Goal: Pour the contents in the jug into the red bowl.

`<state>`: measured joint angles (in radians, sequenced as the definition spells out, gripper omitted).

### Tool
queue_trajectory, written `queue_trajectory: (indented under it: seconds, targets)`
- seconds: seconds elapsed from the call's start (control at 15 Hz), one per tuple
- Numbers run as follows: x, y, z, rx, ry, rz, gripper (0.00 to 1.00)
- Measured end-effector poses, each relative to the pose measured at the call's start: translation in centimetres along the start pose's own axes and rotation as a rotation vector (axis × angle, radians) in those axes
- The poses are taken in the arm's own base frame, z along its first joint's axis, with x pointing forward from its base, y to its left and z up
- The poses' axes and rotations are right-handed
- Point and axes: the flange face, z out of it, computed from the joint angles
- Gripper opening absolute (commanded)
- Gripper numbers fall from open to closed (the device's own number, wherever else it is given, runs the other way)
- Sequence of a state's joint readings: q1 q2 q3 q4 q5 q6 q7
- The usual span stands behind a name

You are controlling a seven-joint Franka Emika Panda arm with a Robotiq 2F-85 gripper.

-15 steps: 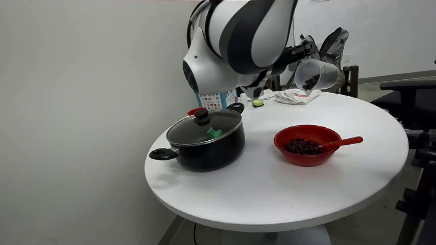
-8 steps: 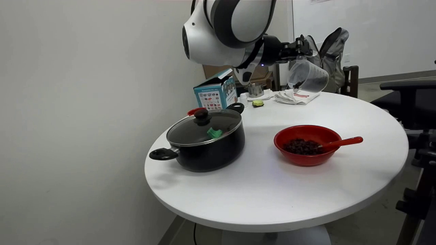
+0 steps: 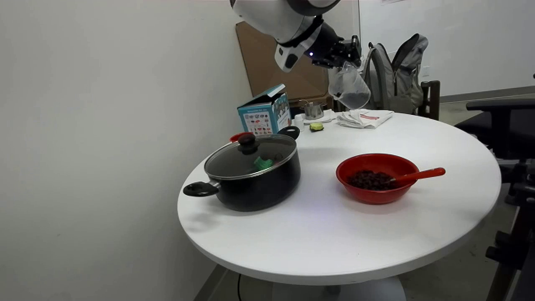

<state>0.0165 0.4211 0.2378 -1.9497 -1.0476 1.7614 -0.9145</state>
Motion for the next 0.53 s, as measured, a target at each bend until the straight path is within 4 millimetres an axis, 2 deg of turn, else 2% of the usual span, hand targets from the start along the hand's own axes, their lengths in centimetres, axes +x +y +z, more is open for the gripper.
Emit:
queue_trajectory:
  seconds: [0.13,0.33,0.53]
  targets:
    - [-2.5,0.5,1.1,-0.072,0.074,-0.031,0.15]
    - [-6.4,1.1,3.8,-0.161,0.182,-0.089,0.15]
    - [-9.0,1.2,6.8,-0.207,0.287,-0.160,0.15]
